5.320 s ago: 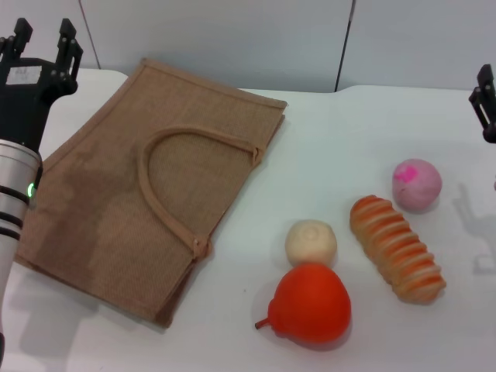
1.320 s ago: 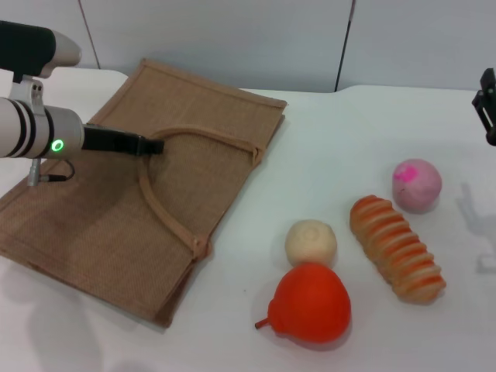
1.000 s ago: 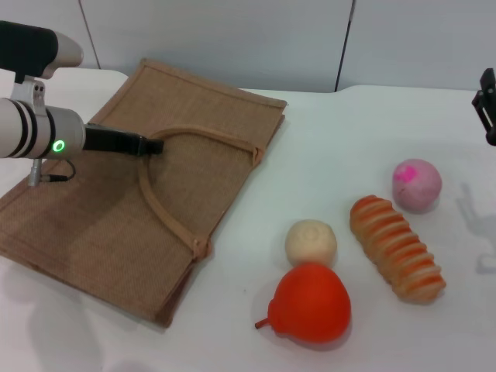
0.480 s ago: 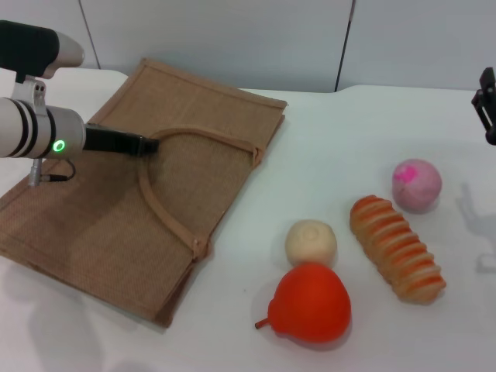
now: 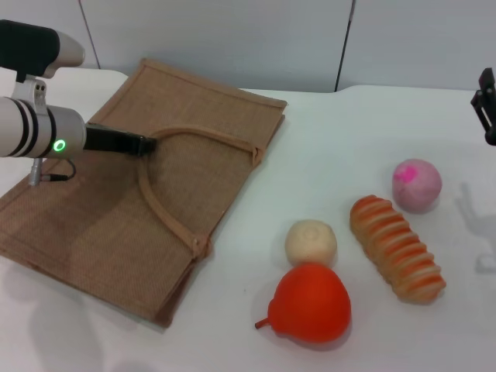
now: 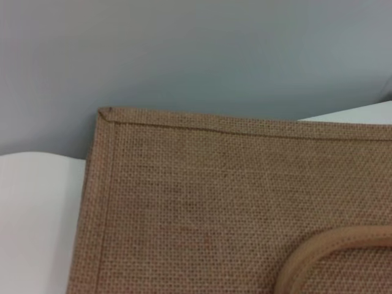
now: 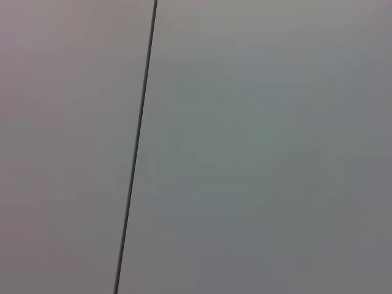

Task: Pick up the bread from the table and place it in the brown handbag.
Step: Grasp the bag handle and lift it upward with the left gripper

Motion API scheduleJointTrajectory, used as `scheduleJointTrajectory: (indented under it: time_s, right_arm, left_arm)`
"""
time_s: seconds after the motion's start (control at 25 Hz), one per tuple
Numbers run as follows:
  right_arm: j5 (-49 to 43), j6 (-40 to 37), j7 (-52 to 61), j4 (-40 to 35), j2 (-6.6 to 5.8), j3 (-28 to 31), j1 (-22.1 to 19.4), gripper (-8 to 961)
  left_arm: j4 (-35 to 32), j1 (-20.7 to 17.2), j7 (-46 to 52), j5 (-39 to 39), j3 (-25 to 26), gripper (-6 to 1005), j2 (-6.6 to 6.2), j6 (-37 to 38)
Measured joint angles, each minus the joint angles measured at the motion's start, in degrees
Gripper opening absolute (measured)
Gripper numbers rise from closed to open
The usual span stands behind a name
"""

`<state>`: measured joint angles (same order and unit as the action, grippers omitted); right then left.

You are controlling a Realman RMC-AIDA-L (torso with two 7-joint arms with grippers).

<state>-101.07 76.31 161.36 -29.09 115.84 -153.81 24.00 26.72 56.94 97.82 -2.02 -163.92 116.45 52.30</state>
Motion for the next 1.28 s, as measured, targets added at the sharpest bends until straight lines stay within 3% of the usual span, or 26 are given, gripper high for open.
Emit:
scheduleJointTrajectory:
  time_s: [0.68,1.0,1.28]
  right_arm:
    - [0.0,-0.02,0.0,0.0,0.0,0.08,0.0,851]
    - [-0.04,-0.01,0.0,-0.01,0.0,-0.01,-0.22,852]
    - [-0.29,-0.26,0.0,-2.87,-0.34,-1.57,-0.34,852]
  left_arm:
    - [0.0,0.0,0.82,-1.68,0.08,118,-0.01,-0.1]
    - [0.18,-1.92,-1.71,-10.73,0.1,117,-0.19,1.69]
    - [1.56,-6.88,-8.6,-24.9,-0.07,115,-0.54,13.08]
